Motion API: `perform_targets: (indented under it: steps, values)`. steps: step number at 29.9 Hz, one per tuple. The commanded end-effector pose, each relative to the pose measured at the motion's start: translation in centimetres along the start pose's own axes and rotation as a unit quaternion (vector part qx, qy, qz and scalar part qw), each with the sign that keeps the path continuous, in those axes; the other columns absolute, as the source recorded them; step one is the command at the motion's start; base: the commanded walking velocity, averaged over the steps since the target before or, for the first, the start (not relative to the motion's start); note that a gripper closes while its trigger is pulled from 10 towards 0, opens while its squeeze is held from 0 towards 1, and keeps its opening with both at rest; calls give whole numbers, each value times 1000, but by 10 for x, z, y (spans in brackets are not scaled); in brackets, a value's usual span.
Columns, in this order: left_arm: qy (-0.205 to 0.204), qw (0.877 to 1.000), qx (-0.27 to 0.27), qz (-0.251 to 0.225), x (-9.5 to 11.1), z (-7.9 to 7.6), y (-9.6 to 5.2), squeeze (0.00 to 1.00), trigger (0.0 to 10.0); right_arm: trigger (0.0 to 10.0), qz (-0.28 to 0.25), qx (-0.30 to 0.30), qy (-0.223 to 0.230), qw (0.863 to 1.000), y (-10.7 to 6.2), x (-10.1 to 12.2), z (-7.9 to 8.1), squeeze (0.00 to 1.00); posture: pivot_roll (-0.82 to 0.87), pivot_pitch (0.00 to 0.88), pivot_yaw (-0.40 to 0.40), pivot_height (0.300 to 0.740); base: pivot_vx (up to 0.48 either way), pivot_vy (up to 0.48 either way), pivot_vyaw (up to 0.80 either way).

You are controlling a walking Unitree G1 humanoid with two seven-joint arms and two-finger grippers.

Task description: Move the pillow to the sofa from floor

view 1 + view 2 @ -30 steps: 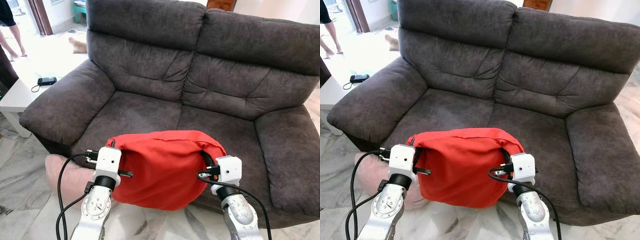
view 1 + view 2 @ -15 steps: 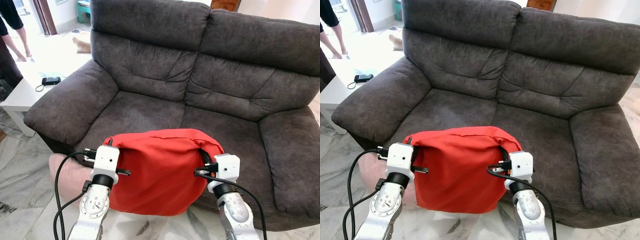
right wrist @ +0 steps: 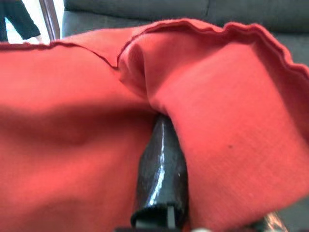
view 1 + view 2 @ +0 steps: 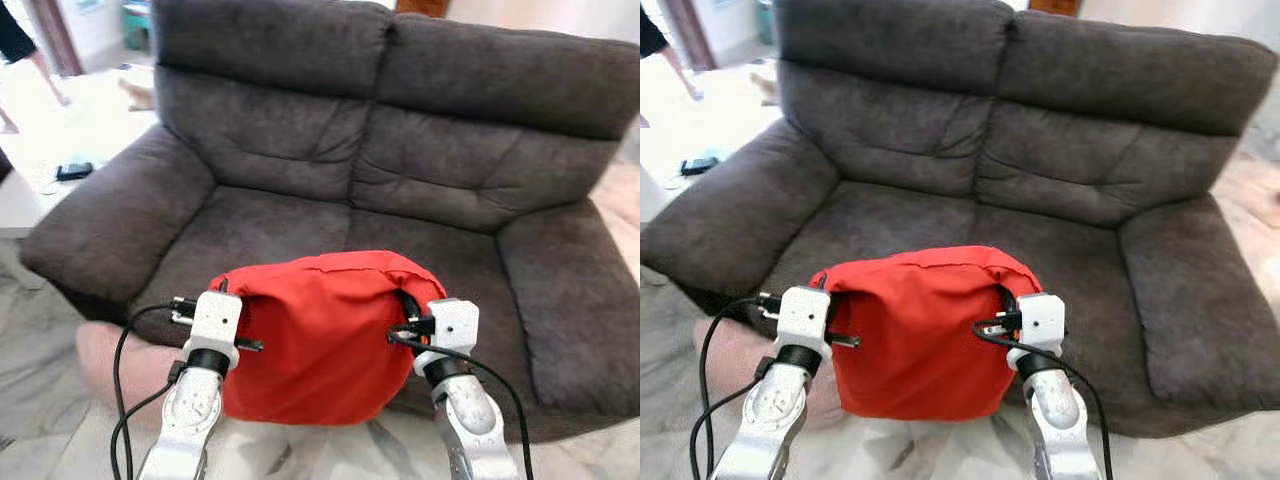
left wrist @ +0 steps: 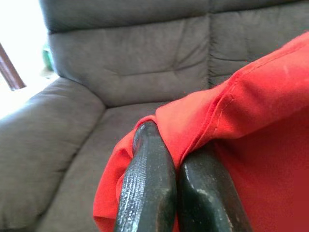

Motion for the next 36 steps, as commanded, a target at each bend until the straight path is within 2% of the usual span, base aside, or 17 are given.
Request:
perform_targets:
  steps: [1,8,13,25,31,36]
  values:
    - [4,999,-22,-35,14,-10,4,0,10000,10000,-51,-10,-4,999,10,23,-4,0,59,0,-99,740,0,0,0]
    - [5,999,-29,-38,13,-12,6,0,10000,10000,-51,-4,0,999,14,24,-2,0,55,0,-99,740,0,0,0]
    - [8,999,-34,-40,14,-14,8,0,10000,10000,-58,1,0,998,15,26,-2,0,51,0,-95,740,0,0,-800]
    - [16,998,-48,-44,15,-16,10,0,10000,10000,-67,-11,5,998,18,30,-5,0,46,0,-90,740,0,0,0]
    - [24,998,-43,-46,16,-12,10,0,10000,10000,-65,-9,4,998,17,29,-3,0,45,0,-92,740,0,-266,-771]
    - [25,998,-39,-46,18,-10,11,0,10000,10000,-76,-8,1,997,18,34,-2,0,43,0,-99,740,0,-310,0]
Point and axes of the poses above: a point about 5 cm out from each wrist's last joint towards the gripper, its own y axis pointing out of the wrist towards the gripper, its own x axis along the axis of the wrist's last joint, z = x × y, the point moved 3 cm from there along y, pointing out of the wrist towards the gripper, and after that the axes turned 12 degrees about -y, right-handed, at the moved point
